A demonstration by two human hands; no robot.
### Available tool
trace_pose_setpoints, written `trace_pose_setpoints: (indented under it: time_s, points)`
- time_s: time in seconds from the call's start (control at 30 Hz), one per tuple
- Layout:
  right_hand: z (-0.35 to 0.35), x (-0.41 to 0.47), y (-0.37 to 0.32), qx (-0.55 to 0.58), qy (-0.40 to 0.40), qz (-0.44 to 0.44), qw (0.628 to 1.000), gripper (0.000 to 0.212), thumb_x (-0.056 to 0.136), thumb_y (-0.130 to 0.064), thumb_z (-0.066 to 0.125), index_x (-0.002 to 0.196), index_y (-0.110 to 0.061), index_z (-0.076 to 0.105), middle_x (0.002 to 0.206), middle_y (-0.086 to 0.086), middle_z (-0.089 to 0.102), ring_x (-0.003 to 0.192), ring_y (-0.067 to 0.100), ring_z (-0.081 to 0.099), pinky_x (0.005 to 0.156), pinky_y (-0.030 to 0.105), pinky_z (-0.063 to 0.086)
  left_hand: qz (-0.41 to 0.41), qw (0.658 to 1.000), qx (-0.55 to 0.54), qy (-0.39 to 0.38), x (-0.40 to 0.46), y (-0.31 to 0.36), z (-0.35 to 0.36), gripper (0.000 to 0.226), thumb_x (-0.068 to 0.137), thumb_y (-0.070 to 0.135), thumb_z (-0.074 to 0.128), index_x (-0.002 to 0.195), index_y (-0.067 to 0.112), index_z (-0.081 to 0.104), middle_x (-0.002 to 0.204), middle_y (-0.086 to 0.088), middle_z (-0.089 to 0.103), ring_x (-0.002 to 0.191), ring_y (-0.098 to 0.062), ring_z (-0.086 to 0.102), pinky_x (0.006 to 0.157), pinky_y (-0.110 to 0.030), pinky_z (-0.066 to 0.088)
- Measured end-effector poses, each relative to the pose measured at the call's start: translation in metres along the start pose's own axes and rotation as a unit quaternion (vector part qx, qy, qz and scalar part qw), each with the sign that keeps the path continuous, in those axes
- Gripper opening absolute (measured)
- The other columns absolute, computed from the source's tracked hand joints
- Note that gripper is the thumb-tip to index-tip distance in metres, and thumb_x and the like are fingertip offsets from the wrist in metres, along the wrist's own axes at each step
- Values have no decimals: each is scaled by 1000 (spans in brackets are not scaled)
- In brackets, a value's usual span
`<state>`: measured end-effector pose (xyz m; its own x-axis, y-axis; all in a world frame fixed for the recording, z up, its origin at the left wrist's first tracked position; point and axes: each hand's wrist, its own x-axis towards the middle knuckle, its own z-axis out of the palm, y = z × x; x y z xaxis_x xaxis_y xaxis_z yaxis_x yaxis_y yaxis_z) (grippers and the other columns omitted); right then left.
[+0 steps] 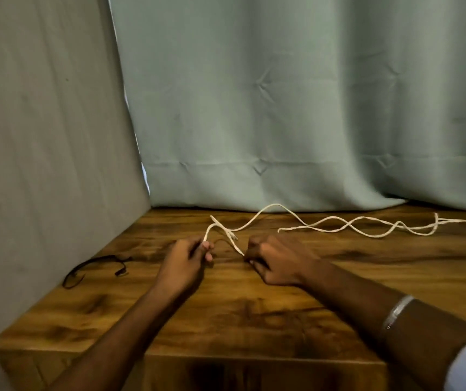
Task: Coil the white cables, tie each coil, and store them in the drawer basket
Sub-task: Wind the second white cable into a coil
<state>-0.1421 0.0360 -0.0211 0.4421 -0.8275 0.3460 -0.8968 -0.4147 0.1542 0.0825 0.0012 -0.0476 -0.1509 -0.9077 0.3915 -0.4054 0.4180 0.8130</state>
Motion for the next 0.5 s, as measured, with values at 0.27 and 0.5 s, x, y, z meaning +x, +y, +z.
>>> trace_pose_setpoints:
  time_s: [0.27,0.5]
  points:
    - [3,-21,37,188,74,86,976,30,89,-32,63,118,-37,70,106,-16,76,96,6,67,80,28,54,61,967,-242,-56,91,64,25,32,106,17,44,95,0,68,61,-3,60,54,-17,67,61,-29,55]
    - [2,-13,40,249,187,39,949,28,95,-31,62,118,-26,76,116,-14,76,111,0,68,91,26,53,-1,916,-359,-177,100,60,84,37,105,21,45,98,-6,68,84,-22,75,67,-26,74,63,-32,62]
